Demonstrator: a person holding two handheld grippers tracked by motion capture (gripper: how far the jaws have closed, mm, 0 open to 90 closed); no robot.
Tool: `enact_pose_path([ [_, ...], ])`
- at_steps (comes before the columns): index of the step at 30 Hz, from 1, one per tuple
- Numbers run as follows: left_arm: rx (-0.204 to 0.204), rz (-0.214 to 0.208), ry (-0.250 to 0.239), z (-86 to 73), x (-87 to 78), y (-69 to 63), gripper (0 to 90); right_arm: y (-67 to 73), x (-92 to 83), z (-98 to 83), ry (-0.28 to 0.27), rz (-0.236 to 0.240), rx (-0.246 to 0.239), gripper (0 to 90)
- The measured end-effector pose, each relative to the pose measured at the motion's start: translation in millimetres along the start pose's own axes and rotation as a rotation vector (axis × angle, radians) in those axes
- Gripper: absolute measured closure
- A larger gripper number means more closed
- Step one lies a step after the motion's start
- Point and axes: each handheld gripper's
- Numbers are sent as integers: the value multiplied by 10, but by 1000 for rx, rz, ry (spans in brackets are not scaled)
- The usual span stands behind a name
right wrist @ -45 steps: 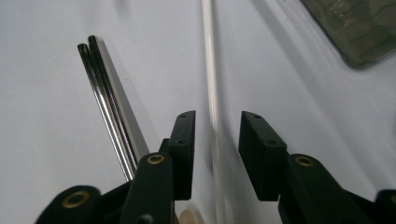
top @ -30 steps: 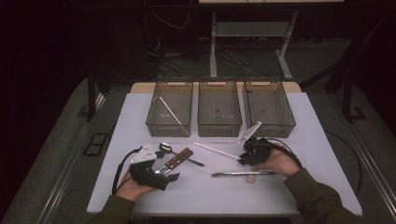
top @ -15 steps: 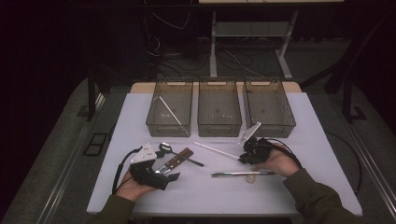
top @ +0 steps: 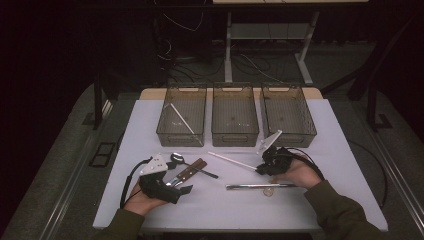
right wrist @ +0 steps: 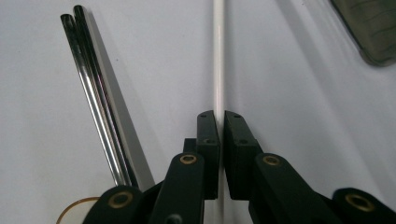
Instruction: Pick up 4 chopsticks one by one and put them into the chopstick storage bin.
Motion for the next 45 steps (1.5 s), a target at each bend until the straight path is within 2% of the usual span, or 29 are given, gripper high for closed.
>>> enact_pose_path([
  [13, 5, -1, 4, 2, -1, -4, 0, -35, -151, -26, -81, 38, 34, 860],
  [22, 11, 0, 5, 2, 5, -3, 0, -38, -242, -23, -159, 62, 57, 860],
  [24, 12, -1, 5, 1, 6, -4, 0, -23, -262, -18, -179, 76, 83, 860],
  [25, 11, -2, 4, 2, 6, -4, 0, -37, -269, -19, -181, 71, 71, 860],
  [28, 10, -2, 4, 1, 8, -4, 0, -24, -289, -6, -204, 77, 102, 860],
  [34, 6, -2, 4, -1, 13, -6, 0, -31, -328, 43, -242, 76, 119, 860],
  [45, -1, -2, 4, -8, 18, -8, 0, -46, -334, 257, -278, 49, 153, 860],
])
Point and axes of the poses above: each handheld gripper's, and its own axes: x roughly forward along the jaws, z roughly out of its top, y roughly to its left
